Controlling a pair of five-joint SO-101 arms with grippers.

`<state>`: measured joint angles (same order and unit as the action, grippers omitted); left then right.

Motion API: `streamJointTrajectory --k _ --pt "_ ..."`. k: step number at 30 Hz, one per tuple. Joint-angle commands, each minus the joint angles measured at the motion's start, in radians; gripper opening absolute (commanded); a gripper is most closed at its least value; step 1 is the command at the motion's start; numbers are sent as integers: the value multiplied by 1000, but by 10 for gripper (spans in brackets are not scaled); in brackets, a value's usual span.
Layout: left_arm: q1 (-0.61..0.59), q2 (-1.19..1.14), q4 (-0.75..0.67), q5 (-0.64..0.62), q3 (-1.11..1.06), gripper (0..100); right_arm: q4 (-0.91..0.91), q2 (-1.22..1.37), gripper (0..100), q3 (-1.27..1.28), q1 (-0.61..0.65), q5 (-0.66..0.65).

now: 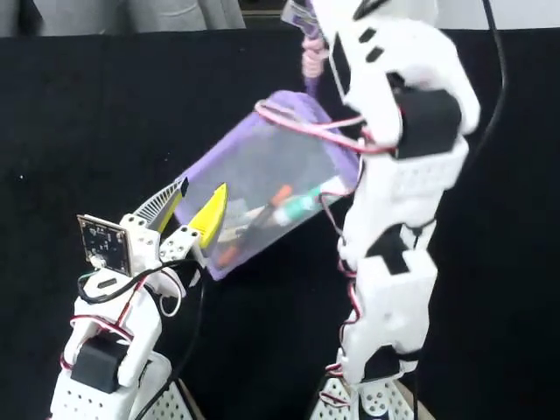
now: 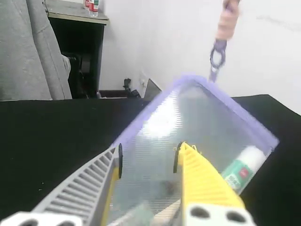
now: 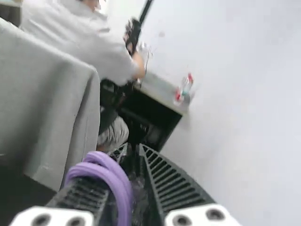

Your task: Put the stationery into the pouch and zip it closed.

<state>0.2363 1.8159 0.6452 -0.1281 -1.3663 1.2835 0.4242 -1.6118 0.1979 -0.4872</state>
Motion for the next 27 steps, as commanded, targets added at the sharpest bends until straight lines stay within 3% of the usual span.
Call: streamJointTrajectory --k 1,20,27 --pt "8 8 -18 -6 7 202 -34 -94 11 -8 26 -38" --pt "8 8 -17 -12 7 202 -439 -105 12 -7 31 -40" --pt "8 8 -17 -12 7 202 -345 -142 12 -7 124 -40"
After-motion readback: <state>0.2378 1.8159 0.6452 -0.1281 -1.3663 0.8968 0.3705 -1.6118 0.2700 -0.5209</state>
